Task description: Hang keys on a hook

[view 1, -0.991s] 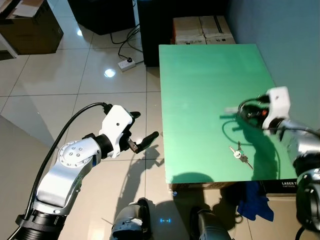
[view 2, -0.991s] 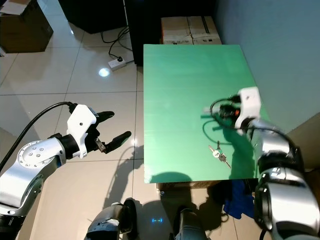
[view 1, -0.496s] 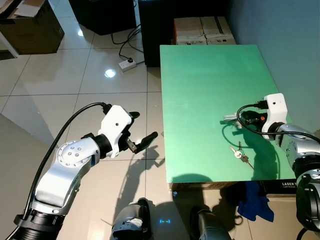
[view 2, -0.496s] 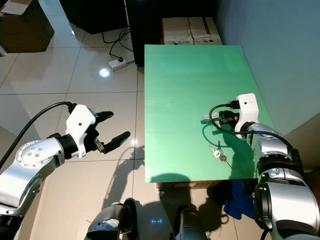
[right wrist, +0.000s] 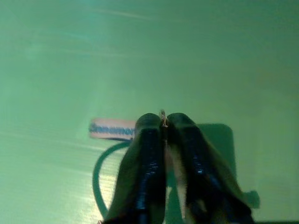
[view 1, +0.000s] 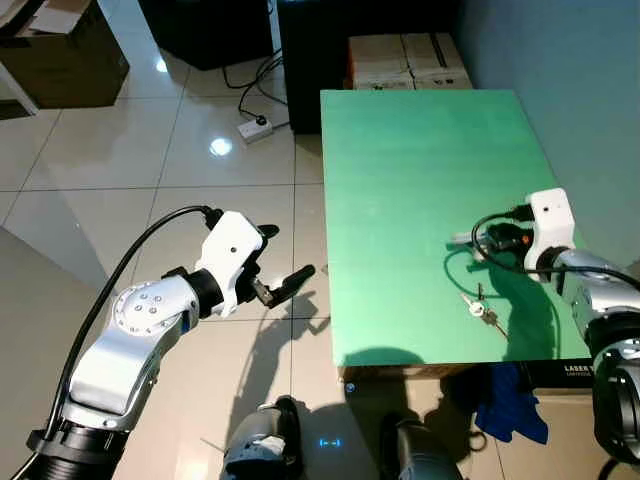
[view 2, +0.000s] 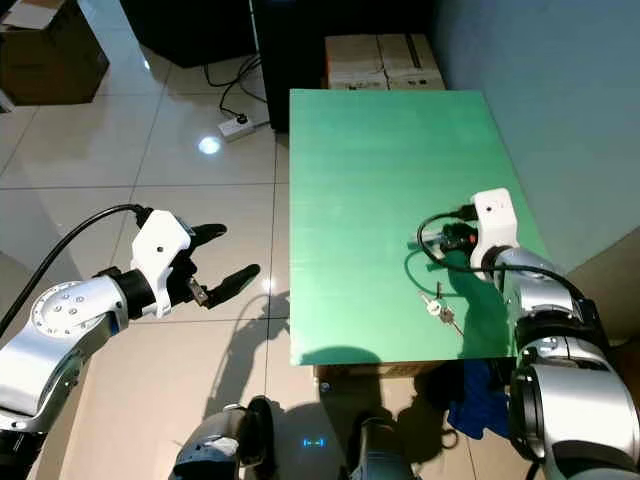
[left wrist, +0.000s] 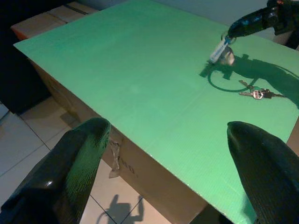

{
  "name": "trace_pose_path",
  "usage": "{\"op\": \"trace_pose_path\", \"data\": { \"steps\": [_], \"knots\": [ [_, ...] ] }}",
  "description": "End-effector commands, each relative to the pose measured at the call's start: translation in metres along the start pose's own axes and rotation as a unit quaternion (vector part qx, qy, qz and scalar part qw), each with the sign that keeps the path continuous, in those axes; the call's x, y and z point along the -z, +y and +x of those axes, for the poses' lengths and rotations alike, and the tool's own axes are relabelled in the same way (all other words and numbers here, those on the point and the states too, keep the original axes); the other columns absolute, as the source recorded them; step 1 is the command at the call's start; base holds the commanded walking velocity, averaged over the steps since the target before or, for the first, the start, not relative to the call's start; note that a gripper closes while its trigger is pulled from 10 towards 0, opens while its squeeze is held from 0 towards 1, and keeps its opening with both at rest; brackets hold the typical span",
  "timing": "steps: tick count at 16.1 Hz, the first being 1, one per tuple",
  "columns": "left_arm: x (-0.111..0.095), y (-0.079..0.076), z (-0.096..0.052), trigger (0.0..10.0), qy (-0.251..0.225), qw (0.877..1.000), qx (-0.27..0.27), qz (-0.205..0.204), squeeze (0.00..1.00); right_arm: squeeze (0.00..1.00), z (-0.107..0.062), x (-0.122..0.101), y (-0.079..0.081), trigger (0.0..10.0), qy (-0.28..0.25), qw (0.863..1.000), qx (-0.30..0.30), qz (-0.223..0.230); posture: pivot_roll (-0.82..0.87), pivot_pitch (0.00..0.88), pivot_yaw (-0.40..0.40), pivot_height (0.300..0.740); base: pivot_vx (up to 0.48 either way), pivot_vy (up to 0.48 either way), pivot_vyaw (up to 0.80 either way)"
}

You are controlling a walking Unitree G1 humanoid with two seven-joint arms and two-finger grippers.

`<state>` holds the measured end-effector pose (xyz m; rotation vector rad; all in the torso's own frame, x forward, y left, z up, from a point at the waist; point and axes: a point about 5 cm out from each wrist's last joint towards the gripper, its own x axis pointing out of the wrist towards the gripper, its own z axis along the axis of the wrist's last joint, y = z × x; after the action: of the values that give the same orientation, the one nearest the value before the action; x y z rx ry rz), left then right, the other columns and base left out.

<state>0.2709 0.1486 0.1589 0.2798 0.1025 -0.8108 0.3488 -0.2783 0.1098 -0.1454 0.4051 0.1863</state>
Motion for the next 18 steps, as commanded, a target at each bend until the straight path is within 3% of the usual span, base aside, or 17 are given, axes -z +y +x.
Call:
{"op": "trace_pose_path", "data": {
  "steps": [1, 7, 10, 11, 13, 15, 16, 18],
  "knots": [
    [0.004, 0.0, -0.003, 10.0, 0.008, 1.0, 0.002, 0.001, 0.0, 1.0, -0.004, 0.009, -0.006, 10.0, 0.014, 1.0, 0.01, -0.004, 0.03, 0.196, 0.048, 0.74, 0.0, 0.0, 0.0],
    [0.005, -0.001, -0.003, 10.0, 0.006, 1.0, 0.005, 0.0, 0.0, 1.0, -0.013, 0.027, -0.011, 10.0, 0.012, 0.999, 0.035, 0.021, 0.01, 0.192, 0.042, 0.74, 0.0, 0.0, 0.0],
    [0.005, 0.001, -0.005, 10.0, 0.004, 1.0, -0.003, 0.0, 0.0, 1.0, -0.014, 0.004, -0.013, 10.0, -0.065, 0.997, 0.031, 0.022, 0.02, 0.201, 0.046, 0.74, 0.0, 0.0, 0.0],
    [0.004, 0.002, -0.005, 10.0, 0.003, 1.0, -0.009, 0.001, 0.0, 1.0, -0.013, 0.003, -0.013, 10.0, -0.058, 0.998, 0.029, 0.008, 0.02, 0.202, 0.047, 0.74, 0.0, 0.0, 0.0],
    [0.002, 0.009, -0.004, 10.0, -0.002, 1.0, -0.029, 0.0, 0.0, 1.0, -0.012, 0.018, -0.007, 10.0, 0.003, 0.997, 0.024, -0.077, 0.03, 0.205, 0.06, 0.74, 0.0, 0.0, 0.0],
    [-0.001, 0.011, -0.001, 10.0, -0.006, 0.999, -0.035, 0.002, 0.0, 1.0, -0.012, 0.031, -0.005, 10.0, 0.031, 0.997, 0.026, -0.062, 0.03, 0.209, 0.068, 0.74, 0.0, 0.0, 0.0],
    [-0.002, 0.012, 0.0, 10.0, -0.009, 1.0, -0.03, -0.002, 0.0, 1.0, -0.013, 0.036, -0.004, 10.0, 0.038, 0.998, 0.031, -0.032, 0.03, 0.213, 0.081, 0.74, 0.0, 0.0, 0.0],
    [-0.002, 0.011, 0.0, 10.0, -0.005, 1.0, -0.018, -0.002, 0.0, 1.0, -0.011, 0.035, 0.007, 10.0, 0.032, 0.999, -0.011, -0.027, 0.03, 0.212, 0.093, 0.74, 0.0, 0.0, 0.0]
  ]
}}
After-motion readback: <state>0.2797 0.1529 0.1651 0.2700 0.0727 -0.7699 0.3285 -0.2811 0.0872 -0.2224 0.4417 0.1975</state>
